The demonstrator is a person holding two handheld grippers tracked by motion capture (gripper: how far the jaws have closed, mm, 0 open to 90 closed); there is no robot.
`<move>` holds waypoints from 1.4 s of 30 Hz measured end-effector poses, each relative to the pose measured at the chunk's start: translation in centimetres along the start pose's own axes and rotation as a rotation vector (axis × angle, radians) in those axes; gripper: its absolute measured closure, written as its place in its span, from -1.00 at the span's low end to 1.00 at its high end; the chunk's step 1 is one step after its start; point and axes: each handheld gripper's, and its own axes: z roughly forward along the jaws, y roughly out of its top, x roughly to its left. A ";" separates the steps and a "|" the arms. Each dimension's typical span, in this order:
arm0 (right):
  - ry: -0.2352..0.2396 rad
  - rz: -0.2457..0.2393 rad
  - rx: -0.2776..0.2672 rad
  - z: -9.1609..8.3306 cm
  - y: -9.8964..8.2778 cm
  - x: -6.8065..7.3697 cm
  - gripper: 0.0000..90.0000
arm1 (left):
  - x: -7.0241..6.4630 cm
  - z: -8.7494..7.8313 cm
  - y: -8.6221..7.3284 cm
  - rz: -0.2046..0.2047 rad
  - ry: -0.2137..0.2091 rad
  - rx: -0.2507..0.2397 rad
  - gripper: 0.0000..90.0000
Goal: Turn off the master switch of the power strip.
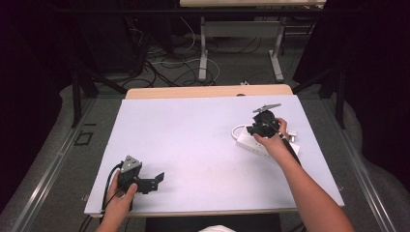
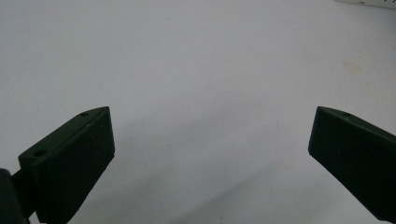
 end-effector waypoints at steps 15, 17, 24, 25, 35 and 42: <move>-0.024 -0.003 0.058 1.5 2.0 0.4 0.95 | 0.1 -0.1 0.0 0.004 0.003 -0.005 -0.99; -0.026 -0.002 0.066 1.7 2.2 0.4 0.98 | 0.1 -0.1 0.0 0.003 0.003 -0.005 -0.99; -0.029 0.017 0.092 2.5 2.1 0.3 1.00 | 0.2 -0.2 0.0 0.007 -0.007 0.008 -0.99; -0.030 0.028 0.094 2.6 2.0 0.3 1.00 | 0.2 -0.2 0.0 0.007 -0.007 0.008 -0.99; -0.027 0.044 0.121 3.5 1.8 0.1 1.00 | 0.2 -0.2 0.0 0.007 -0.007 0.008 -0.99; -0.040 0.046 0.135 3.9 1.7 0.2 1.00 | 0.2 -0.1 0.0 0.007 -0.008 0.008 -0.99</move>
